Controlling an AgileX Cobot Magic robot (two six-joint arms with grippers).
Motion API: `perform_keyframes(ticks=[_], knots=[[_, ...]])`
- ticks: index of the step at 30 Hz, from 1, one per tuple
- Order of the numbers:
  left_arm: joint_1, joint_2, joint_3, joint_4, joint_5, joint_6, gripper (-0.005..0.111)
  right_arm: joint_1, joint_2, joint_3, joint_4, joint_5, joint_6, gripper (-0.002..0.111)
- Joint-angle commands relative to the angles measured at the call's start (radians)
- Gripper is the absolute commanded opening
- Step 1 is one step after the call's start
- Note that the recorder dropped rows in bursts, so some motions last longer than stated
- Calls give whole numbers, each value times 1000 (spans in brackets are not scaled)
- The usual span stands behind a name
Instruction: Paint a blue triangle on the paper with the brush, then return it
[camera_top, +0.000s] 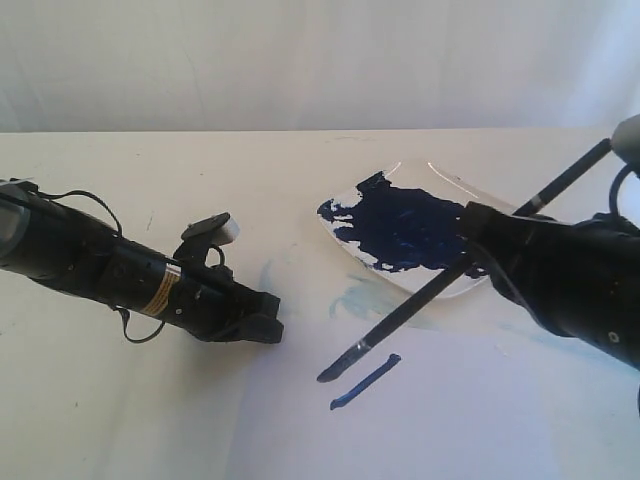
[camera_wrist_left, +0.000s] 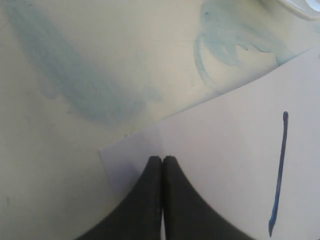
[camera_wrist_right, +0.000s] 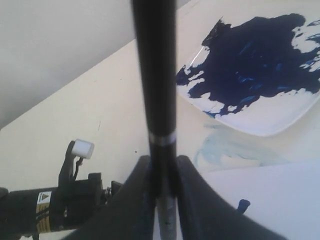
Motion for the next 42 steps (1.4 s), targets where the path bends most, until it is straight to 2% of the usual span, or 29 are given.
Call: perform_keyframes(ticks=[1, 7, 10, 22, 42], knots=[[-4, 1, 1, 18, 31, 2, 0, 1, -50, 17, 16, -70, 46, 0], [-4, 1, 1, 18, 28, 2, 0, 1, -165, 87, 16, -99, 88, 0], [-4, 1, 1, 18, 31, 2, 0, 1, -181, 112, 16, -49, 117, 0], [-4, 1, 1, 18, 31, 2, 0, 1, -54, 119, 16, -31, 172, 0], [-4, 1, 1, 18, 31, 2, 0, 1, -28, 119, 16, -90, 239, 0]])
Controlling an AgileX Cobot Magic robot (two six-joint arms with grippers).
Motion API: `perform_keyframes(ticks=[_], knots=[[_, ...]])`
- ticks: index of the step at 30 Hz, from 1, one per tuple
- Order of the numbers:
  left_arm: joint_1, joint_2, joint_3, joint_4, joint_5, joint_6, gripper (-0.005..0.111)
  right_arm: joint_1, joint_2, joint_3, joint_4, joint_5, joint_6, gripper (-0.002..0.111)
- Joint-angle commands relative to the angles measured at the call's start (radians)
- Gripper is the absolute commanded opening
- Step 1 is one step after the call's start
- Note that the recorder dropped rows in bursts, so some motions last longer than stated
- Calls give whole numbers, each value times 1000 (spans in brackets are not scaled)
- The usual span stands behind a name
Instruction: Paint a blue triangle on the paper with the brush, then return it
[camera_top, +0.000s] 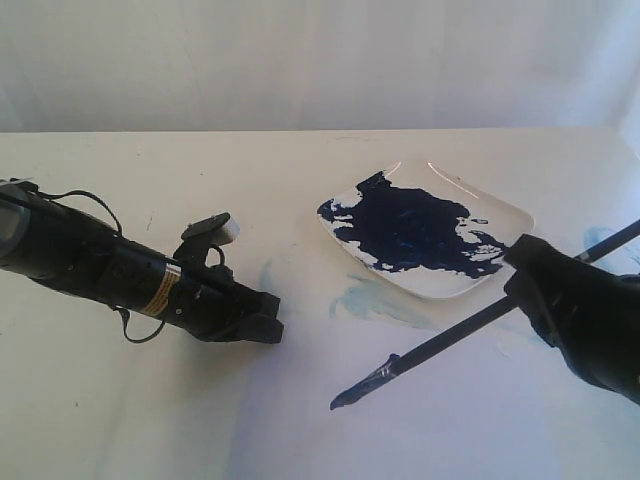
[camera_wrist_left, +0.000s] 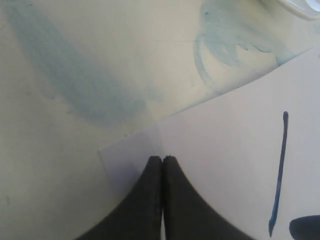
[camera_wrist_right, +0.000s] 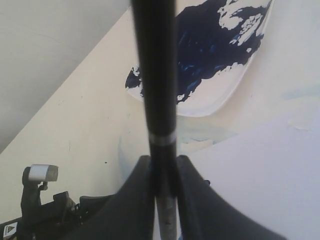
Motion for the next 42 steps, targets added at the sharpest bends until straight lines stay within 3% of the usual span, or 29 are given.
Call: perform_keyframes(ticks=[1, 42], knots=[[-4, 1, 1, 18, 33, 2, 0, 1, 13, 0, -6, -22, 34, 0], [-4, 1, 1, 18, 31, 2, 0, 1, 62, 0, -66, 7, 152, 0]])
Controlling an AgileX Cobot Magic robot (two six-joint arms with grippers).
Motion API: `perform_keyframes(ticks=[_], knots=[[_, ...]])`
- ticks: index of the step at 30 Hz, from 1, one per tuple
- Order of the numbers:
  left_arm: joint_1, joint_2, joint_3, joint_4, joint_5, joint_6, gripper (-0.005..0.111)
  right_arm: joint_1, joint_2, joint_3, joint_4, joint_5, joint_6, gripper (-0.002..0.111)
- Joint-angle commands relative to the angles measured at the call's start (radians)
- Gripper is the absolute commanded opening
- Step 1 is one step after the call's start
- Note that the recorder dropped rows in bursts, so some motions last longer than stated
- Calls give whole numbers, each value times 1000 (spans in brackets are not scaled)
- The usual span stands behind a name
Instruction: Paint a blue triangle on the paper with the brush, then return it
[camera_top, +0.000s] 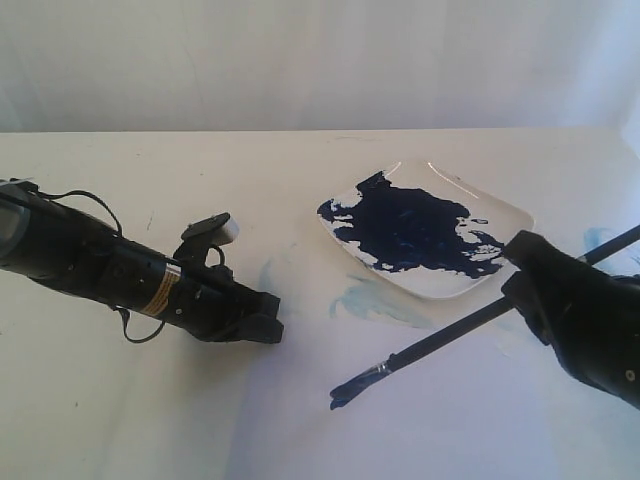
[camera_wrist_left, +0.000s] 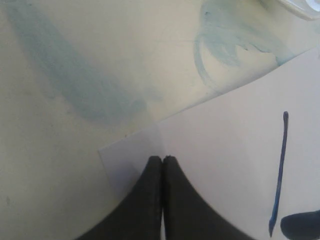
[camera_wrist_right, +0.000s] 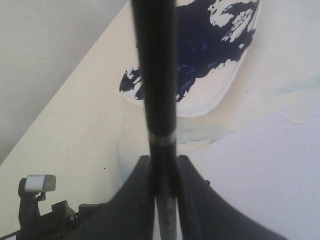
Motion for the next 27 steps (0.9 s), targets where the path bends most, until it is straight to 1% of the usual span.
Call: perform_keyframes(ticks=[1, 16, 27], knots=[[-4, 1, 1, 18, 31, 2, 0, 1, 26, 0, -20, 19, 40, 0], [-4, 1, 1, 18, 31, 2, 0, 1, 26, 0, -34, 14, 41, 0], [-4, 1, 1, 18, 29, 2, 0, 1, 8, 0, -4, -16, -11, 0]])
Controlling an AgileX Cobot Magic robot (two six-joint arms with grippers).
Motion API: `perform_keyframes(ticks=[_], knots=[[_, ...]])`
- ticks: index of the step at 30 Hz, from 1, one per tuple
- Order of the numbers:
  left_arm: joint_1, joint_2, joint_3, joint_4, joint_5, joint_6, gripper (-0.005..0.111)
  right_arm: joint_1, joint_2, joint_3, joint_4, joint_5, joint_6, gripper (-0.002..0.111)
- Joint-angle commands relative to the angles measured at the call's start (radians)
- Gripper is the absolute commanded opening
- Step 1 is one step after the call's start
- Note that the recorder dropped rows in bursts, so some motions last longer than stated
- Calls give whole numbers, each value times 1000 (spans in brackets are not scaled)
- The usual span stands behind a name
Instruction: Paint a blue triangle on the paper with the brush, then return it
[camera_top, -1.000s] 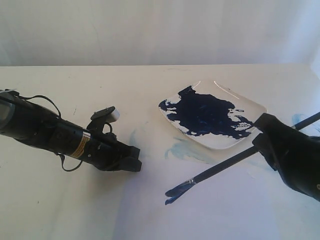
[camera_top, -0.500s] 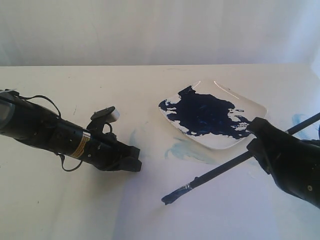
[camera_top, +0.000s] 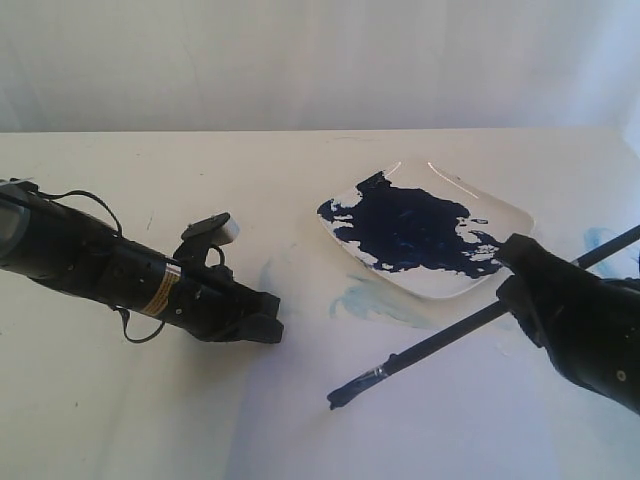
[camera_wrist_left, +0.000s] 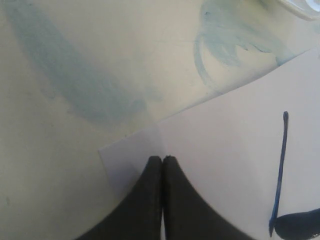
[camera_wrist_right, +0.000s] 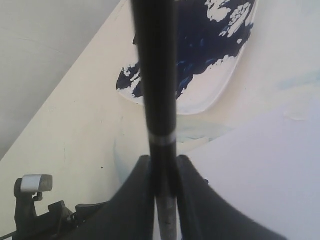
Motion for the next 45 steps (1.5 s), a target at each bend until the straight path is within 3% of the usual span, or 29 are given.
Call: perform_keyframes(ticks=[1, 45], knots=[[-4, 1, 1, 18, 29, 2, 0, 1, -21, 0, 32, -24, -49, 0], [-4, 1, 1, 18, 29, -1, 0, 1, -15, 0, 35, 6, -29, 0]])
